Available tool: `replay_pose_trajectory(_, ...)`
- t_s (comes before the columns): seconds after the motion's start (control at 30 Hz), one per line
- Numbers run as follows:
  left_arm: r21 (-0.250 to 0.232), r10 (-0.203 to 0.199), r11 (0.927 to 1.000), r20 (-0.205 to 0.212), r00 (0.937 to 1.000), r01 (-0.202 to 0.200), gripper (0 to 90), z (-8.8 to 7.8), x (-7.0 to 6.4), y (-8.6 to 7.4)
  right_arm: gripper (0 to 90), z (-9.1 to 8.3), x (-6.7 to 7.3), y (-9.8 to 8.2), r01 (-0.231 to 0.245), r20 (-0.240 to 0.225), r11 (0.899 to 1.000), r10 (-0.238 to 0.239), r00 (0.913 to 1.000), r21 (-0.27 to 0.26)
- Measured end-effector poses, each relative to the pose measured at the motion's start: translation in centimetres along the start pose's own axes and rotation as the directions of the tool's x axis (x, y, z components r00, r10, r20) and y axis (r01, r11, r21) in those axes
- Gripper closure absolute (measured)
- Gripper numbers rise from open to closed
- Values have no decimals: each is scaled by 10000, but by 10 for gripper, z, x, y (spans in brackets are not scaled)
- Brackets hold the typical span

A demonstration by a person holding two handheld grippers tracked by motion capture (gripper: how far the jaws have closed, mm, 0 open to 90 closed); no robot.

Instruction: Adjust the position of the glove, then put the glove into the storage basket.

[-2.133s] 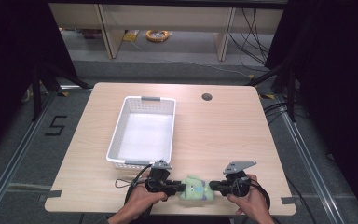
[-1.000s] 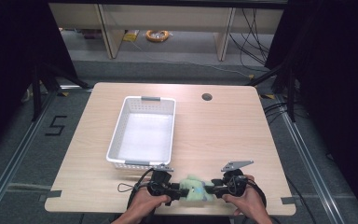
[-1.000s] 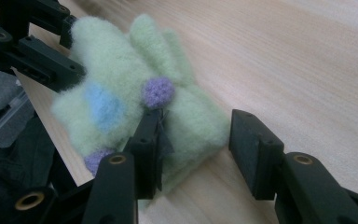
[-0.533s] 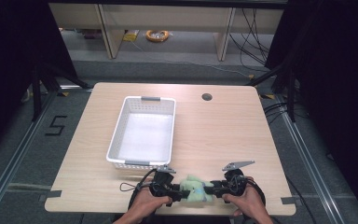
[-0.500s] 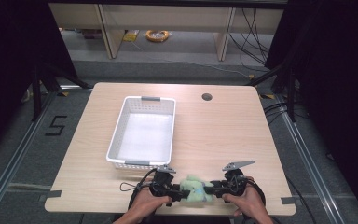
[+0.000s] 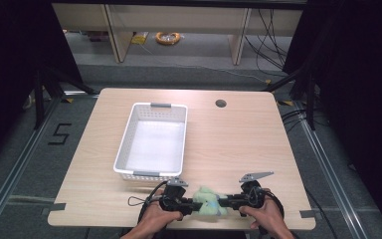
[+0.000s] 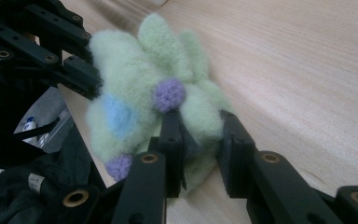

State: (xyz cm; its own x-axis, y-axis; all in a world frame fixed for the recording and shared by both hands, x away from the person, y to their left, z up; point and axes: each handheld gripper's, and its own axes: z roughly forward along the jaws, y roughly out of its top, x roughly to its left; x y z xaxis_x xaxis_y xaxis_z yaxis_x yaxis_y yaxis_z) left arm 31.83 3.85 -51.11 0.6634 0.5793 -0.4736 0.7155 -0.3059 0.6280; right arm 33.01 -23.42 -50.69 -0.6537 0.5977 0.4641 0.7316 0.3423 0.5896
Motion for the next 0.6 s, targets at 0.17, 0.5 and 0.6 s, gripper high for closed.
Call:
replay_pose_trajectory(0.17, 83, 128, 9999, 62, 9999, -129, 747, -3, -1, 1, 754, -3, 5, 1, 138, 233, 9999, -135, 9996, -104)
replay_pose_trajectory(0.5, -160, 195, 9997, 250, 9995, -191, 754, -17, -2, 6, 760, -12, 16, 8, 456, -11, 9978, -457, 9990, -488)
replay_pose_trajectory(0.6, -361, 180, 9992, 223, 9996, -172, 753, -22, -4, 9, 759, -15, 23, 10, 110, -92, 9986, -115, 9999, -526)
